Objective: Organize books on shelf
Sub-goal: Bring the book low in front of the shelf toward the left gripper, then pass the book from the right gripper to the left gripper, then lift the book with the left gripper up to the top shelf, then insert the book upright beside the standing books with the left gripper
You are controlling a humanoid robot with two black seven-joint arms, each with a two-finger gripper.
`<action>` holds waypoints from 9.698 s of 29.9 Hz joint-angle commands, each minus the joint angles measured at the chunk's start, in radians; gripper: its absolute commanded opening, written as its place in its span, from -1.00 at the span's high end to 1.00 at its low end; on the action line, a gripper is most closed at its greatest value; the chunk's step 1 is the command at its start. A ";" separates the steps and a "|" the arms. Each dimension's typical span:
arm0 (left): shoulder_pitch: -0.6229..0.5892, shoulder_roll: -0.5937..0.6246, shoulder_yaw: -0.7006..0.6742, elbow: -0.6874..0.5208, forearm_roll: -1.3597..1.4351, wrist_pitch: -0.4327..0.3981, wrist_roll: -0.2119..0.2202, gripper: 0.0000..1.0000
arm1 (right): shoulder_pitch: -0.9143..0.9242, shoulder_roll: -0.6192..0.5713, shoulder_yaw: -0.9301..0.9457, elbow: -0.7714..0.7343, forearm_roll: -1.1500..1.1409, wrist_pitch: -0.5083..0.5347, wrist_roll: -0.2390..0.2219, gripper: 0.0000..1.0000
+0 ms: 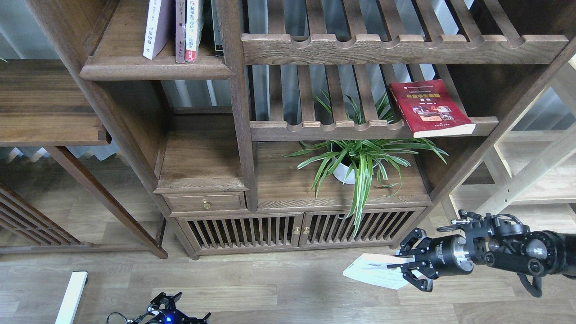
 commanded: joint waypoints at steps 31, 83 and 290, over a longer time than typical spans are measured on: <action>-0.599 0.000 0.062 -0.013 0.248 -0.579 0.000 -0.96 | 0.143 0.312 -0.003 -0.032 -0.007 -0.020 0.000 0.84; -0.679 0.000 0.087 -0.256 0.365 -0.579 0.009 -0.96 | 0.239 0.157 0.042 0.072 -0.020 0.049 0.000 0.82; -0.971 0.919 -0.484 -0.799 -0.214 -0.261 0.492 1.00 | -0.282 -0.178 0.295 -0.328 0.191 -0.023 0.000 -1.00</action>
